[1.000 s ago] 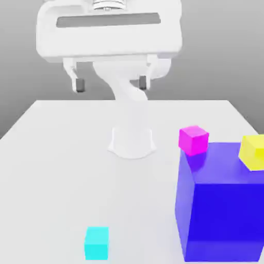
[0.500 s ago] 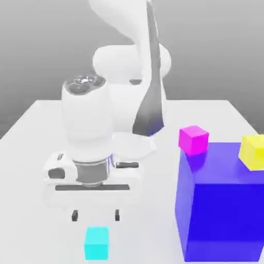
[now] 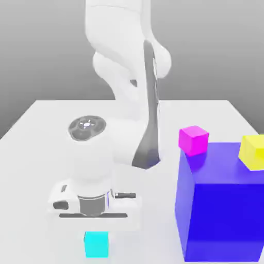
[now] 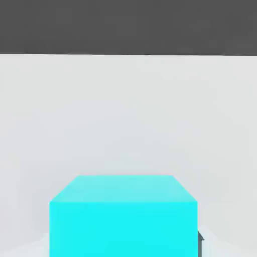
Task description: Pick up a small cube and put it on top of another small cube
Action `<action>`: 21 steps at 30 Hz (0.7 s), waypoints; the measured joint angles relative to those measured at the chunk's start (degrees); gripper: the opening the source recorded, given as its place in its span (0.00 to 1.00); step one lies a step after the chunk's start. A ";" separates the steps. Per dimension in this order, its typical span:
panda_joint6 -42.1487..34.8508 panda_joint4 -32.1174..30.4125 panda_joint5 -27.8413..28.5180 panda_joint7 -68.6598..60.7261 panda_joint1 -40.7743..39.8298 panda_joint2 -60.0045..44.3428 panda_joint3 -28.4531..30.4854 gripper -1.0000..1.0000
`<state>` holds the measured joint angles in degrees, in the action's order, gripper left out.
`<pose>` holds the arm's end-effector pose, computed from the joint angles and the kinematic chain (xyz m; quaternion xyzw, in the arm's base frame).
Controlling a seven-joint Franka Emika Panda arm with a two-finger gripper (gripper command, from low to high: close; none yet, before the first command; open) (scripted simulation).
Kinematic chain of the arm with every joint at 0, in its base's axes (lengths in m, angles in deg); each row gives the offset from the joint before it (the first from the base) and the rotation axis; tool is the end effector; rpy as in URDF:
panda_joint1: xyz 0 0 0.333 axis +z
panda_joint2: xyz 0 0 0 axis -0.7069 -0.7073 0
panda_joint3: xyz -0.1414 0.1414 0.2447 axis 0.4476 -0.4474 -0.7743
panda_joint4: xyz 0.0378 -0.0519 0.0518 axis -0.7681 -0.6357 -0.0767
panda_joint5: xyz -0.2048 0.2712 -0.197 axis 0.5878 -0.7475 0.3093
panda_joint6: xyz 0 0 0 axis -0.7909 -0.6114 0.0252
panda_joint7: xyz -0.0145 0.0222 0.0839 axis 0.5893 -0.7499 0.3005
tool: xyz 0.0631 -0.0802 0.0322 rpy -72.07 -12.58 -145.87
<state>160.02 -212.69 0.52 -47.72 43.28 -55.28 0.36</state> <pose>0.4581 -0.0804 0.1763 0.9252 -0.3795 0.0002 0.0004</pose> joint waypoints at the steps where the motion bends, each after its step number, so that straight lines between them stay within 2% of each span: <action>1: -1.49 -0.26 0.57 0.36 0.32 1.92 0.33 0.00; 4: -1.83 3.90 0.58 -1.67 2.06 3.66 -2.39 0.00; 11: -0.82 13.31 -1.63 -14.09 7.57 5.93 -14.50 0.00; 15: -1.34 14.53 -2.95 -23.61 11.38 7.65 -21.38 0.00; 21: -3.32 12.11 -3.55 -37.84 18.85 10.66 -29.43 0.00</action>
<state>156.70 -200.58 -3.03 -85.56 62.13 -44.62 -29.08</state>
